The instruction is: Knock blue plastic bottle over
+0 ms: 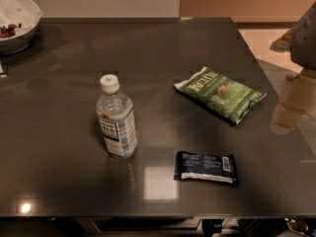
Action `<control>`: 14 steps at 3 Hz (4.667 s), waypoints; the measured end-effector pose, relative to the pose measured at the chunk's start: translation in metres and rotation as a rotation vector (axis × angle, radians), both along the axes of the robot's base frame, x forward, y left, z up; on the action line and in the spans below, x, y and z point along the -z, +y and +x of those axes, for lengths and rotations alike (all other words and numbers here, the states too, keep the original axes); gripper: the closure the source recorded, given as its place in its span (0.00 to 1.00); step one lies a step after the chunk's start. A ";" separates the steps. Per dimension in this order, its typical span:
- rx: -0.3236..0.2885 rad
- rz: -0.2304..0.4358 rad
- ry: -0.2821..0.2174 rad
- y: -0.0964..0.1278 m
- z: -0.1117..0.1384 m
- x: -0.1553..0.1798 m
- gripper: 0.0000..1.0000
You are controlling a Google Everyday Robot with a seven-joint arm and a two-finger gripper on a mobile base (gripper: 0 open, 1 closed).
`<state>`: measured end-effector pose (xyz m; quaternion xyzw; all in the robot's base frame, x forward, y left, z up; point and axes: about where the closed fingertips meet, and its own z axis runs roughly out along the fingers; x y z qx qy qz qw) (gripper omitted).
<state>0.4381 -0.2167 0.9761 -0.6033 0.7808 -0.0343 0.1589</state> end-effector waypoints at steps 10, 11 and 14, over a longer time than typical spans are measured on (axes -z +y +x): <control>-0.364 0.596 0.063 0.271 -0.028 0.047 0.00; -0.339 0.617 0.084 0.283 -0.018 0.058 0.00; -0.258 0.728 0.107 0.287 0.007 0.042 0.57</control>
Offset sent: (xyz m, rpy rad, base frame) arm 0.0160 0.0289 0.0018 0.1342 0.0649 0.0807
